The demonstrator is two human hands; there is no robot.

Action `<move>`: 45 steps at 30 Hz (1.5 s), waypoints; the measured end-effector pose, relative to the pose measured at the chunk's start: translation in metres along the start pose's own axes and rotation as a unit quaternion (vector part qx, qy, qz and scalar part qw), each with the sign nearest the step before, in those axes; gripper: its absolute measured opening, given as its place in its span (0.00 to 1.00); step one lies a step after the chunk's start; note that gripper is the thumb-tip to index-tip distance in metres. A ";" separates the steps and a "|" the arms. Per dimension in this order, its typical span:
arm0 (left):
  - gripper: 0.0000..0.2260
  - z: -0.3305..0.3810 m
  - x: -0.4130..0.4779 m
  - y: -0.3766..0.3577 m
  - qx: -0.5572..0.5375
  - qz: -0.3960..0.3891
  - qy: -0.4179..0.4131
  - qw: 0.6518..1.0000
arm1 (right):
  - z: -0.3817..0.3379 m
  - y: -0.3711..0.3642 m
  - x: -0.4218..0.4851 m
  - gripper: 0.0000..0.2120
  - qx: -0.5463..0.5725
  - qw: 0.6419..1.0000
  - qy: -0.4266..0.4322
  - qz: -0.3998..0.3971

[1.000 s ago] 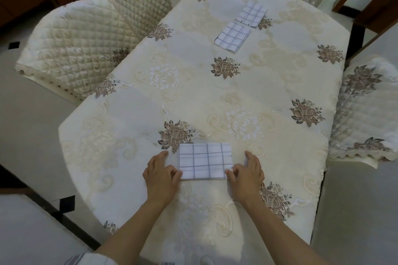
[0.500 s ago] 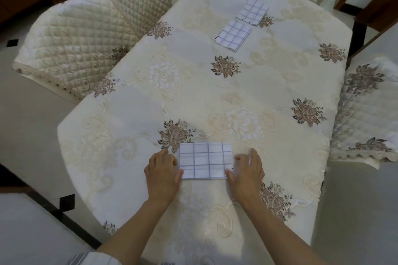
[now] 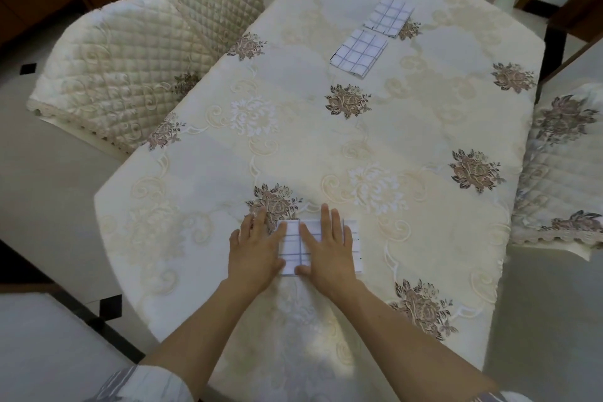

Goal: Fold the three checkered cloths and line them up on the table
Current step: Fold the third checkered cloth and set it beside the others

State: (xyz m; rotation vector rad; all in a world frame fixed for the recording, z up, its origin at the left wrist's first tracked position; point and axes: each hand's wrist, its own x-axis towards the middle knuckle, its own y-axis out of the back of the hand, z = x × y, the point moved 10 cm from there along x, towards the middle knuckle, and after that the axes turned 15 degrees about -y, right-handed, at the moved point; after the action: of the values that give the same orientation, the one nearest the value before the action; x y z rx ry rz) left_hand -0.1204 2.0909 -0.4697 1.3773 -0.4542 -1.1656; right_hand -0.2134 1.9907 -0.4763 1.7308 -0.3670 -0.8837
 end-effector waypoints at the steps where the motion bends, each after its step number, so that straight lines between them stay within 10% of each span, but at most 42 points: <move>1: 0.36 -0.001 0.001 0.000 0.003 -0.007 0.000 1.000 | 0.000 -0.001 0.001 0.45 -0.007 1.000 -0.001 -0.004; 16: 0.48 -0.012 -0.002 0.002 0.021 -0.054 -0.014 0.998 | 0.104 0.006 0.001 0.47 -0.034 0.994 -0.101 -0.023; 34: 0.33 0.054 0.000 0.005 0.157 -0.029 -0.194 0.968 | 0.077 0.008 -0.017 0.45 -0.017 0.997 -0.070 -0.029; 45: 0.36 0.070 -0.003 -0.003 0.248 -0.081 -0.150 0.954 | 0.080 0.005 -0.020 0.51 -0.025 0.993 -0.098 -0.060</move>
State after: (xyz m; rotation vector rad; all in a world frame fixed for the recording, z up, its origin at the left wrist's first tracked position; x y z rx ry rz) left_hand -0.1814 2.0582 -0.4563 1.6939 -0.9129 -1.4700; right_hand -0.2830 1.9469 -0.4738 1.6378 -0.3703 -1.1466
